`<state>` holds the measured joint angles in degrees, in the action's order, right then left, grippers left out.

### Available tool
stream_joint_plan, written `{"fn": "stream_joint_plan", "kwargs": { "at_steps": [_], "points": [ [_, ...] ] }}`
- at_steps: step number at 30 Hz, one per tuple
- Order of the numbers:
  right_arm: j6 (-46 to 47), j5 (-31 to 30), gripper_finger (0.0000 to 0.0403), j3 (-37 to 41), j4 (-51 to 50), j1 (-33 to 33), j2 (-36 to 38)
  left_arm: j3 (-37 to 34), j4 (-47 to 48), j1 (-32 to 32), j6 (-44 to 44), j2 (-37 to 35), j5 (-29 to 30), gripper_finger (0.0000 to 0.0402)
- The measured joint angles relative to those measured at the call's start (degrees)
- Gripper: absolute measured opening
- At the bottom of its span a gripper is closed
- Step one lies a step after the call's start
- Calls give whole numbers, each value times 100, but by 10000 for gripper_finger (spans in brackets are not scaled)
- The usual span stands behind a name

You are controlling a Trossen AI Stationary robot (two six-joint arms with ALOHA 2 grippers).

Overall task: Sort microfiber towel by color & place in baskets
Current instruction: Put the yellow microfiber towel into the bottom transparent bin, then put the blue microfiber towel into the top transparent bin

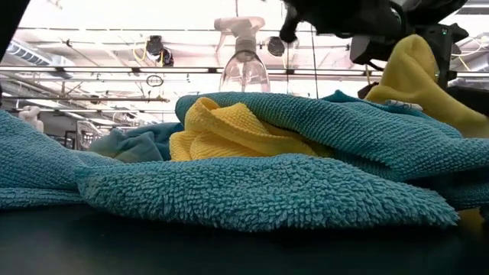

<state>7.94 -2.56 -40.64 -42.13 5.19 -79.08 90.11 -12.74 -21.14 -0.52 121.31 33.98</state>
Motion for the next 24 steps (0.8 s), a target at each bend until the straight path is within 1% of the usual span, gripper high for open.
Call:
{"fn": "stream_joint_plan", "kwargs": {
  "at_steps": [5,9,13,17,20,24],
  "points": [
    [-6,-12,4,2,-24,0,421,7,863,-205,16,-355,46,25],
    [-3,-14,24,-3,-58,0,893,10,1117,-374,256,-674,105,25],
    [27,-46,57,-194,-300,0,1335,11,1588,-522,416,-967,102,26],
    [118,-90,99,-550,-983,2,1657,11,2228,-642,414,-1220,103,26],
    [189,-92,131,-800,-1333,2,1898,11,2800,-777,311,-1388,98,26],
    [217,-88,166,-1078,-1462,4,2209,9,3486,-957,-5,-1571,108,26]
  ]
}}
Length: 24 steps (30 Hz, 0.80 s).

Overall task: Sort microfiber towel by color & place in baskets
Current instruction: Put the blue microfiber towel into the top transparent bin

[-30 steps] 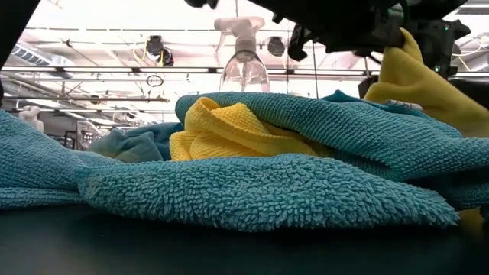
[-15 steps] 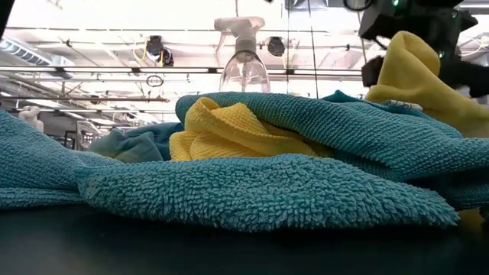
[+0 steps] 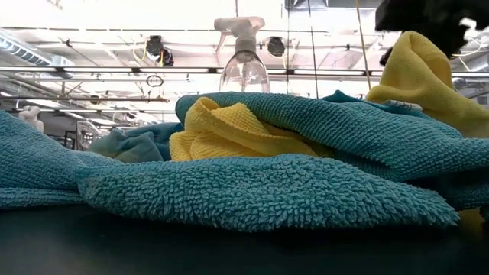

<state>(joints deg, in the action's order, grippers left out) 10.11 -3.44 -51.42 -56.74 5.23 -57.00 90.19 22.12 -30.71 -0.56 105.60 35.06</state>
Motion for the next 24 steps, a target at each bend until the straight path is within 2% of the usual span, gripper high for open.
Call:
{"fn": "stream_joint_plan", "kwargs": {
  "at_steps": [5,8,18,24],
  "points": [
    [-89,48,198,-342,138,17,348,0,1038,-221,-653,-245,325,27],
    [-164,73,214,-496,365,99,506,0,1637,-333,-1114,-330,451,45],
    [-391,849,248,-572,1465,586,485,-4,3290,-704,-2212,-383,455,200],
    [-589,1034,249,-572,2007,1171,20,-4,4305,-943,-3062,-383,418,250]
  ]
}}
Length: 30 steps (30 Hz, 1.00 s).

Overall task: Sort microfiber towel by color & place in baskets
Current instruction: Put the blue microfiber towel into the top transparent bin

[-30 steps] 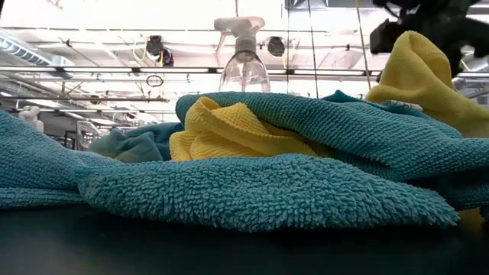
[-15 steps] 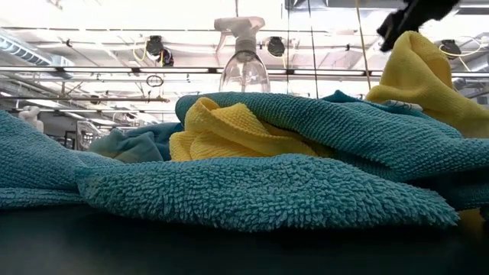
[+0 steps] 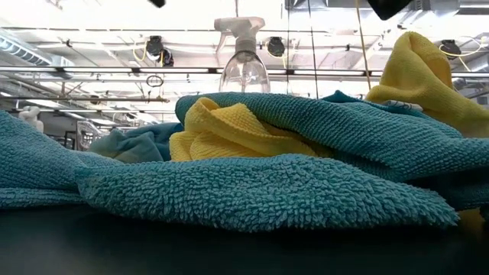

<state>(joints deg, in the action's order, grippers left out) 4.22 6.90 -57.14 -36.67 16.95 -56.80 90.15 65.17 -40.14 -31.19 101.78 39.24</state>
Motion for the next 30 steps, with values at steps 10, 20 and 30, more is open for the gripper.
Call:
{"fn": "stream_joint_plan", "kwargs": {
  "at_steps": [10,20,30],
  "points": [
    [-353,98,249,0,969,635,-1276,-426,442,-325,-1043,7,109,283],
    [-388,93,249,0,1754,1039,-2309,-958,482,-581,-1708,6,462,283],
    [-504,-81,249,-2,2318,1117,-3318,-1476,-68,-648,-1876,-87,839,283]
  ]
}}
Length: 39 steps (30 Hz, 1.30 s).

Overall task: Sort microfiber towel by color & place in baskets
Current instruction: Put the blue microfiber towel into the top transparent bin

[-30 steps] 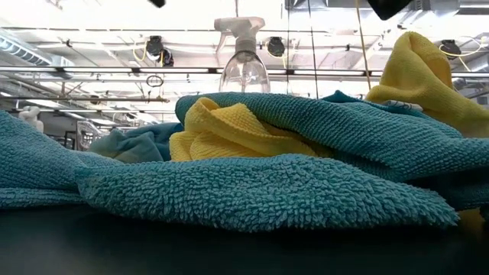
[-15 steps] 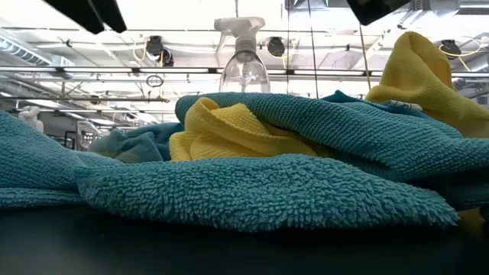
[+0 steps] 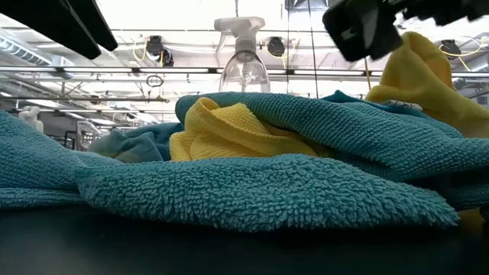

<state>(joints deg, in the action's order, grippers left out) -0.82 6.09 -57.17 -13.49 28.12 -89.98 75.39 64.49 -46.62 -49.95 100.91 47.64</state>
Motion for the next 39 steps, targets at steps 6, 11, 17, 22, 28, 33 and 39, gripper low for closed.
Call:
{"fn": "stream_joint_plan", "kwargs": {
  "at_steps": [6,11,17,22,28,33,39],
  "points": [
    [-199,-496,249,-339,-157,-31,-508,-329,-853,101,590,-55,-66,283],
    [-251,-505,249,-650,-471,-45,-1033,-713,-2214,319,1532,-158,-596,283],
    [-208,-952,237,-960,-997,-61,-1487,-880,-2610,542,2078,-165,-839,283],
    [-199,-1072,167,-997,-1010,-66,-1468,-913,-2644,680,2377,-208,-847,283],
    [-332,-1069,22,-997,-1095,-65,-1343,-911,-2676,841,2640,-329,-846,283],
    [-356,-1150,11,-1083,-1328,-48,-1118,-913,-2969,916,2854,-472,-842,283],
    [-556,-1668,3,-1560,-1895,55,-598,-911,-3608,983,3408,-784,-831,283]
  ]
}}
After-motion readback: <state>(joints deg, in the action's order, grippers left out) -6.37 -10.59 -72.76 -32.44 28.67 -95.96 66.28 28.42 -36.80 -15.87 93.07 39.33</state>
